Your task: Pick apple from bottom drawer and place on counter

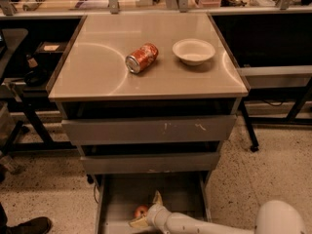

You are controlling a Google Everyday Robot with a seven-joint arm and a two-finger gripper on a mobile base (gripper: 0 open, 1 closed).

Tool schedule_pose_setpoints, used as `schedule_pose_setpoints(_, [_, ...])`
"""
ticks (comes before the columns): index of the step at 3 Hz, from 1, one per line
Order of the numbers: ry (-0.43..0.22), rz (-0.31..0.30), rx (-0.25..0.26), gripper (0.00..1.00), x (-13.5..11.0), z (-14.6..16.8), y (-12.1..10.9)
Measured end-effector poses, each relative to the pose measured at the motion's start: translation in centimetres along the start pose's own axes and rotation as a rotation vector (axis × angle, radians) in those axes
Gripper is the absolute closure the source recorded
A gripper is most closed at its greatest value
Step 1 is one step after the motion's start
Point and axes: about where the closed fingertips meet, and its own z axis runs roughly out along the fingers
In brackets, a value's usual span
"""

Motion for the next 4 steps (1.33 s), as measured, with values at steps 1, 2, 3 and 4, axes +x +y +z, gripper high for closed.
schedule_pose_setpoints(1, [-0.052, 0.031, 0.0, 0.0, 0.5, 1.0, -0.4])
schedule_pose_setpoints(2, [-0.054, 0.034, -0.003, 0.0, 0.7, 1.2, -0.4])
schedule_pose_setpoints(3, [-0.024, 0.071, -0.028, 0.0, 3.5, 1.4, 2.7])
schedule_pose_setpoints(4, [-0.024, 0.072, -0.028, 0.0, 3.6, 1.4, 2.7])
